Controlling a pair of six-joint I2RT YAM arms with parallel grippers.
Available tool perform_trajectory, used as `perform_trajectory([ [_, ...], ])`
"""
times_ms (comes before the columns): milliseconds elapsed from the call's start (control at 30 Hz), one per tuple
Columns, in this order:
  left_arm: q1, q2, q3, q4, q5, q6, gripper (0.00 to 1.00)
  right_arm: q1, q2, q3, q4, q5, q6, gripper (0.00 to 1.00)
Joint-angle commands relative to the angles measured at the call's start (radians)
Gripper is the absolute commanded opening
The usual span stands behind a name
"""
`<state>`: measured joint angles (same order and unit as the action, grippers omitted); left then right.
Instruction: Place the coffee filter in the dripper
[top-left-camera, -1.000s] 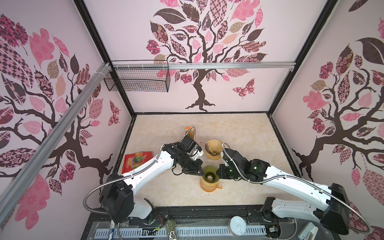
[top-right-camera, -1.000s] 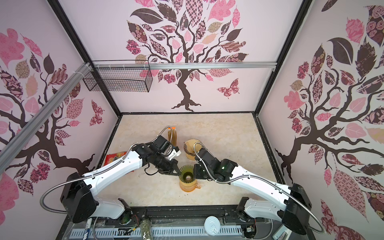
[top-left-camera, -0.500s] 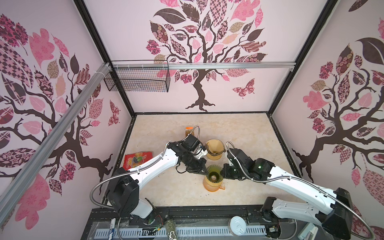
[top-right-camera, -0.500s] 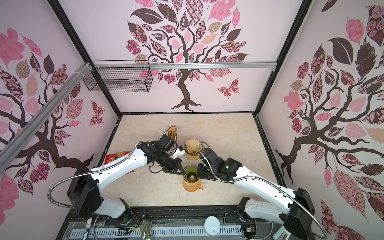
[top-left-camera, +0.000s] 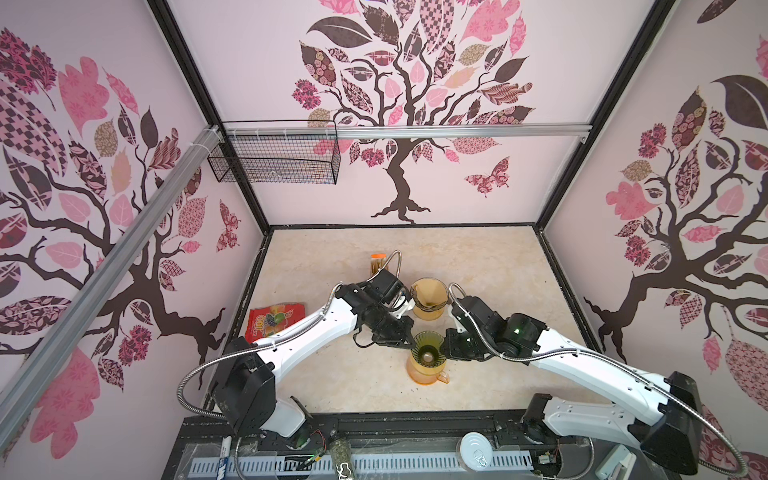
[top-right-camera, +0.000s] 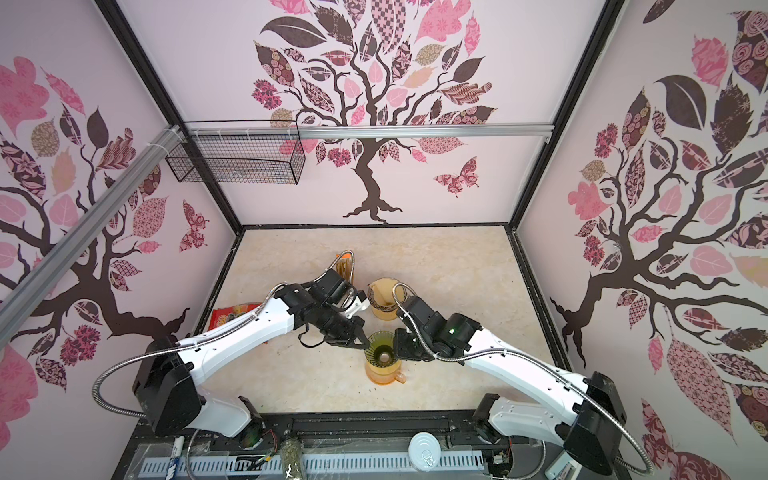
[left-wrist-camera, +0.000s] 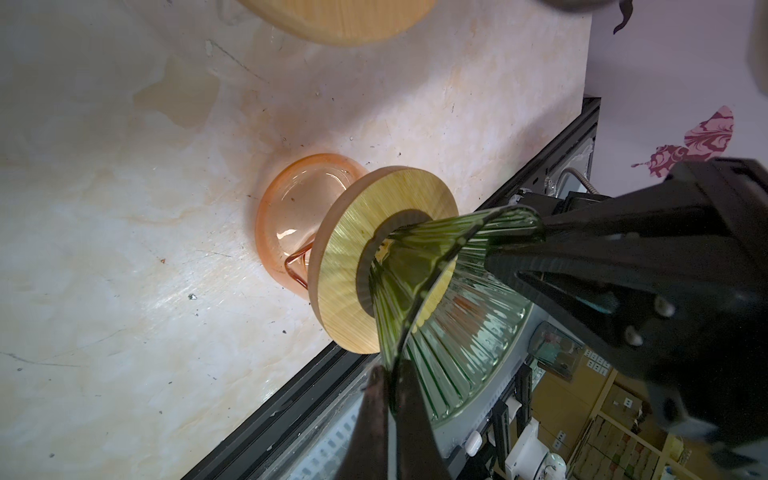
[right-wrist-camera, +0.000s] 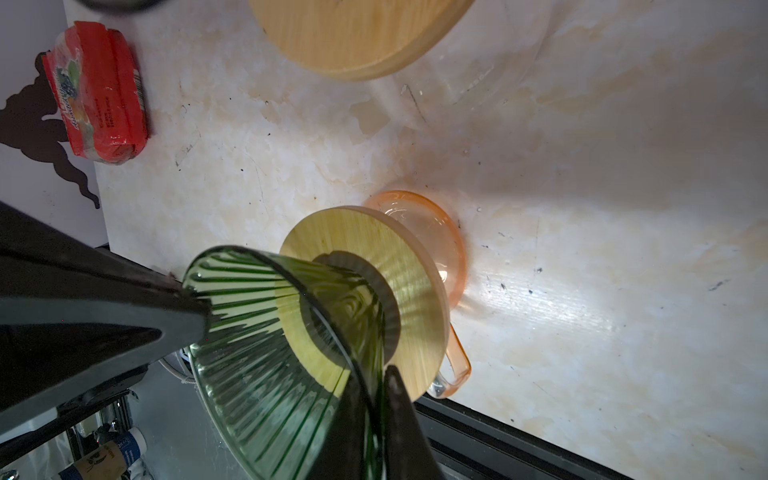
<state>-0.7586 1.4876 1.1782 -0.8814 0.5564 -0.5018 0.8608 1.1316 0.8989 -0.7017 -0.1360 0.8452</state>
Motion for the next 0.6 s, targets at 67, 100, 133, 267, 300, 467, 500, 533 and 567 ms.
perform_trajectory([
  [67, -0.002, -0.003, 0.037, -0.081, -0.087, 0.013, 0.0, -0.005, 0.013, 0.053, -0.083, 0.047, -0.003, 0.15],
  [100, -0.003, -0.006, 0.043, -0.085, -0.088, 0.013, 0.0, -0.005, 0.011, 0.057, -0.089, 0.051, -0.002, 0.16],
  [133, -0.002, -0.008, 0.045, -0.085, -0.089, 0.012, 0.0, -0.004, 0.01, 0.058, -0.094, 0.055, 0.0, 0.17],
  [267, -0.002, -0.01, 0.049, -0.086, -0.086, 0.01, 0.0, -0.006, 0.004, 0.06, -0.106, 0.063, 0.003, 0.2],
  [300, -0.002, -0.01, 0.052, -0.086, -0.085, 0.01, 0.0, -0.006, 0.002, 0.06, -0.107, 0.065, 0.005, 0.2],
  [467, -0.002, -0.012, 0.054, -0.088, -0.076, 0.01, 0.05, -0.008, -0.007, 0.063, -0.111, 0.065, 0.008, 0.21],
  [500, -0.003, -0.014, 0.058, -0.089, -0.076, 0.01, 0.07, -0.007, -0.009, 0.066, -0.112, 0.065, 0.008, 0.21],
  [533, -0.002, -0.016, 0.058, -0.089, -0.076, 0.01, 0.08, -0.008, -0.011, 0.066, -0.113, 0.067, 0.009, 0.21],
  [567, -0.004, -0.02, 0.062, -0.091, -0.077, 0.01, 0.09, -0.007, -0.014, 0.071, -0.116, 0.068, 0.009, 0.22],
])
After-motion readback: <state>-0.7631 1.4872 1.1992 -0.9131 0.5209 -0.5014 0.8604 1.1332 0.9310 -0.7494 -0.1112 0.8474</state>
